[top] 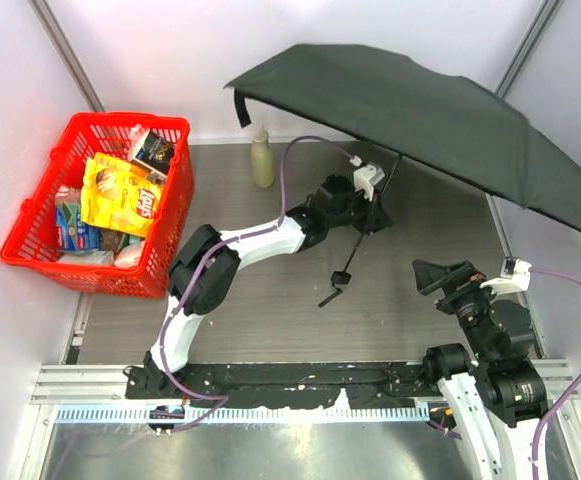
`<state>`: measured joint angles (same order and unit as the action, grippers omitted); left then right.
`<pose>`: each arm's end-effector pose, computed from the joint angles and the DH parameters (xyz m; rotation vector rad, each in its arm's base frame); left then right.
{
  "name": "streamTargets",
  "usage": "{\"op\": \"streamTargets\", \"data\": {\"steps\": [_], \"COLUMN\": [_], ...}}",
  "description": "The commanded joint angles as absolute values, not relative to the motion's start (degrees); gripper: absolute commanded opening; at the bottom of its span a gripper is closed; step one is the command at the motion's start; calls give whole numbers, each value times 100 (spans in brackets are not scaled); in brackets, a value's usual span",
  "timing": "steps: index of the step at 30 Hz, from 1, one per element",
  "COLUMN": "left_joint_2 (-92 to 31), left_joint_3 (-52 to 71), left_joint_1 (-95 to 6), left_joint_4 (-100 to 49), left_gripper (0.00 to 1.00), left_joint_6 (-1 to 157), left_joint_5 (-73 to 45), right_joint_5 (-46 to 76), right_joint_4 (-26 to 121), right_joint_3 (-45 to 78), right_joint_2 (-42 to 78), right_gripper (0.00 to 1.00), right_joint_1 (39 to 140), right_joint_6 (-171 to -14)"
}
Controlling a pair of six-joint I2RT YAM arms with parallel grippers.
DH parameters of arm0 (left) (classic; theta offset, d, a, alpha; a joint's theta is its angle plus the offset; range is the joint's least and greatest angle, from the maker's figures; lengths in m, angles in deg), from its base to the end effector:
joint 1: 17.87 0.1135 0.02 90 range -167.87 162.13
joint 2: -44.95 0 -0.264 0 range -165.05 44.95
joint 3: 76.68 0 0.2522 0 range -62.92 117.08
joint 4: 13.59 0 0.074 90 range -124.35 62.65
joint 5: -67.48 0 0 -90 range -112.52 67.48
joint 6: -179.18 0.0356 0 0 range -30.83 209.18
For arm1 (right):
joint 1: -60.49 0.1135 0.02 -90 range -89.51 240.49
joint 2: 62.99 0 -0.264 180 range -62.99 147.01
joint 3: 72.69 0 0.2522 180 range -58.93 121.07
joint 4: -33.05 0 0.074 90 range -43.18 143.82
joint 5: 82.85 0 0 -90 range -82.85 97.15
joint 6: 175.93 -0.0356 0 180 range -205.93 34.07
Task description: Put away the umbrella
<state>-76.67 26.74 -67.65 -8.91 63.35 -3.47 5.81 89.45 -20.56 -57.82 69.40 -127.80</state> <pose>0.3157 -0.3913 0.2344 0.6592 1.8609 -1.2049 0.0370 0.0050 0.3036 0.5211 1.6993 0.6271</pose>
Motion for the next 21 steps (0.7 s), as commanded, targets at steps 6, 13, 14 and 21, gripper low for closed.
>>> {"op": "streamTargets", "data": {"steps": [6,13,14,21], "left_joint_2": [-6834,-6097,-5930,-4357], "left_joint_3": [5052,6092,6004,4731], "left_joint_1": [-6903,-6947,-6955,-6973], "left_joint_4": [-3453,-5448,-5668,-6372], "left_gripper": [0,0,0,0], "left_joint_6": [7468,6441,6282,5895], "left_joint_5": [-1846,-3068,-3174,-3674], "right_joint_5": [416,627,853,2680], "right_joint_4": [8945,8575,8419,7135], "right_joint_3": [-1841,-1623,-1561,-754], "right_joint_2": [-5596,-5008,-4798,-2946], "right_gripper": [95,95,96,94], "right_joint_1": [6954,6954,6946,6954], "right_joint_6": [-12610,-12382,-12329,-12020]}}
